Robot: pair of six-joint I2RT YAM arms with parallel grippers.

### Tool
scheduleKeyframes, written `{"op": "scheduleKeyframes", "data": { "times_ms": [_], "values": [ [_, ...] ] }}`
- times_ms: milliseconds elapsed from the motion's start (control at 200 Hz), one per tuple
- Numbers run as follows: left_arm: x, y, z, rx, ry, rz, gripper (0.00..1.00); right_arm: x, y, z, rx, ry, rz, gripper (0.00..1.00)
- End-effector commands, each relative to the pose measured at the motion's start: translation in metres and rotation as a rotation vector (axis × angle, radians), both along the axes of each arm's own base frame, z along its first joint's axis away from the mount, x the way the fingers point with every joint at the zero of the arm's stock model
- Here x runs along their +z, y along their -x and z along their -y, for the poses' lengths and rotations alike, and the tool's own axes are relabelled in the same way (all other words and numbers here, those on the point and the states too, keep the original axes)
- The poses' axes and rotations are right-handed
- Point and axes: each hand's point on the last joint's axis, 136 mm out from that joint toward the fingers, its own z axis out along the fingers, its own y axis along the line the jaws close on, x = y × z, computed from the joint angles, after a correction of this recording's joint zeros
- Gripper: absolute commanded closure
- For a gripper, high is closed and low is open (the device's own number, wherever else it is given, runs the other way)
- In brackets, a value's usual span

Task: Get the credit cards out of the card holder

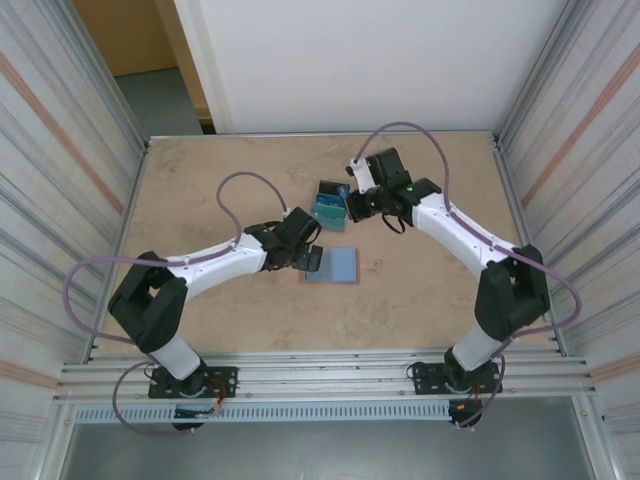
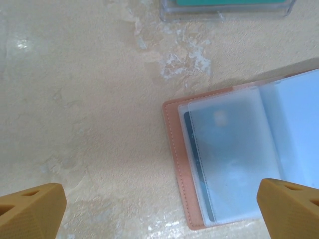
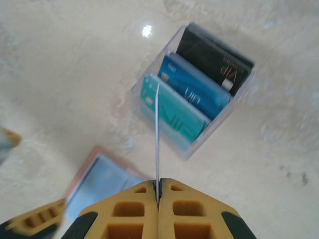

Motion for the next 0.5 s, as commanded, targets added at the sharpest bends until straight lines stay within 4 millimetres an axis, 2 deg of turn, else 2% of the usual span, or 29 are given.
{"op": "scheduleKeyframes", "data": {
  "times_ms": [0,210,496],
  "values": [
    [0.003,0.010,-0.013,0.043,-0.006,-0.005,0.01,-0.011,-0.016,-0.001,0.130,0.154,0.060,1.00],
    [0.007,0.015,-0.031,0.111,0.018,0.006,0.01,-0.022,-0.057,-0.009,0.197,0.256,0.132,1.00],
    [0.015,0.018,-0.050,0.173,0.050,0.029,0.01,-0.040,-0.083,-0.014,0.253,0.281,0.159,1.00]
  ]
}}
